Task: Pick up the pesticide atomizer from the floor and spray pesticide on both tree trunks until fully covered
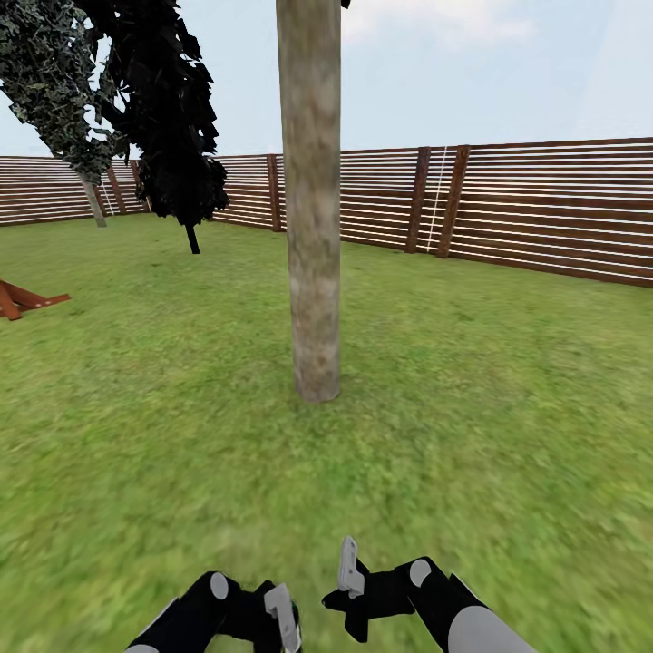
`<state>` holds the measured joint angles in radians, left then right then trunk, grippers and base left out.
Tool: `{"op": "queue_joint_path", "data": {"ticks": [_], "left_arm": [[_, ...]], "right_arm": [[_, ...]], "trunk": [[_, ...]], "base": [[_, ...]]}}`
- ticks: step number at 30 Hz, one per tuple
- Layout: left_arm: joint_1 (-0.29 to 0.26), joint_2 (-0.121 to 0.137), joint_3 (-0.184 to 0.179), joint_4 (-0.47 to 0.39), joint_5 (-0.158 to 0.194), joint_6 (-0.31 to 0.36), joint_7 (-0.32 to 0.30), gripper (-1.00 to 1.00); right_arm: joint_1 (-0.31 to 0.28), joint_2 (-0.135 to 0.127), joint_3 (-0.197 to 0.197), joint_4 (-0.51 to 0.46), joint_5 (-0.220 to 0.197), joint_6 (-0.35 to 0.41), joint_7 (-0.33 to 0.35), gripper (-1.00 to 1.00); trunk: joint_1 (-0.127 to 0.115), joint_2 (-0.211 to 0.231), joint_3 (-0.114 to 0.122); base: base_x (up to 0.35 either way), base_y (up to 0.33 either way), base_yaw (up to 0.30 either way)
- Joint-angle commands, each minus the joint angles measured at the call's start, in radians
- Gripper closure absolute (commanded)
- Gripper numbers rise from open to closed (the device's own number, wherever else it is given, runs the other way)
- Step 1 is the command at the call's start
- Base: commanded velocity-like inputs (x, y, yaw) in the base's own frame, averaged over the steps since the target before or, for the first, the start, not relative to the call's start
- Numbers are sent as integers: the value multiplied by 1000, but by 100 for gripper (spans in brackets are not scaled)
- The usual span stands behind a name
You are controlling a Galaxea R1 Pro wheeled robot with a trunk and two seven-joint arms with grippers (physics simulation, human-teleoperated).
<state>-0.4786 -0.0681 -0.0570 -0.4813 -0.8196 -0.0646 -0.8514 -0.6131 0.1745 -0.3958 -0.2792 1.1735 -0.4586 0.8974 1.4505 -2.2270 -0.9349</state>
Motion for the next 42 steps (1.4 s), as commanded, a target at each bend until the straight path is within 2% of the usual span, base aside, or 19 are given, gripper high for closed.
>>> {"op": "queue_joint_path", "data": {"ticks": [1,4,7,8,10,12,15,18,19,22,24,26,27,29,31,32,35,37,42], "left_arm": [[0,14,0,0,2,1,-1,100],[3,65,-1,0,-26,2,-1,100],[8,137,0,0,-52,1,-2,100],[9,159,-1,0,-55,-1,-2,100],[15,206,-2,1,-58,-3,1,100],[17,235,1,0,-59,-1,4,100],[17,259,65,0,-50,2,75,100],[17,256,199,29,-41,2,268,100],[17,255,231,48,-38,2,291,100],[17,247,404,103,7,2,367,100],[17,235,516,114,37,3,410,100],[17,223,580,123,83,4,416,100],[17,217,606,126,121,21,418,100],[17,214,622,121,163,89,418,100],[17,211,625,120,172,111,417,100],[17,208,625,122,174,116,418,100],[17,194,627,123,180,120,419,100],[17,164,625,118,205,120,426,100],[7,144,622,105,212,123,468,100]], "right_arm": [[0,0,0,0,0,0,0,100],[0,0,0,0,0,0,0,100],[0,0,-1,0,0,0,0,100],[0,0,-1,-1,0,0,0,-100],[0,0,-1,-1,0,0,0,-100],[1,0,-2,-3,0,0,-3,-100],[1,0,-9,-8,1,-1,-38,-100],[2,0,-8,-2,1,-1,-172,-100],[3,0,-8,-1,0,-2,-200,-100],[12,-20,-18,1,-1,-1,-347,-100],[73,-31,-137,0,-51,-1,-576,-100],[111,-41,-229,0,-70,-2,-756,-100],[135,-60,-298,0,-76,-2,-866,-100],[152,-75,-457,-5,-78,-2,-954,-100],[155,-88,-540,-12,-77,-3,-968,-100],[155,-95,-560,-25,-77,-3,-971,-100],[156,-106,-580,-58,-77,-4,-975,-100],[159,-108,-584,-60,-77,-6,-974,-100],[188,-123,-584,-58,-78,-24,-971,-100]], "trunk": [[0,0,0],[0,0,0],[0,0,0],[0,0,0],[0,0,0],[0,0,0],[0,0,0],[0,0,0],[0,0,0],[0,0,0],[0,0,0],[0,0,0],[0,0,0],[0,0,0],[0,0,0],[0,0,0],[0,0,0],[0,0,0],[0,0,0]], "base": [[0,0,0],[0,0,0],[0,0,0],[0,0,0],[0,0,0],[0,0,0],[0,0,0],[0,0,0],[0,0,0],[0,0,0],[0,0,0],[0,0,0],[0,0,0],[0,0,0],[0,0,0],[30,0,0],[232,0,0],[321,-29,0],[308,-125,0]]}}
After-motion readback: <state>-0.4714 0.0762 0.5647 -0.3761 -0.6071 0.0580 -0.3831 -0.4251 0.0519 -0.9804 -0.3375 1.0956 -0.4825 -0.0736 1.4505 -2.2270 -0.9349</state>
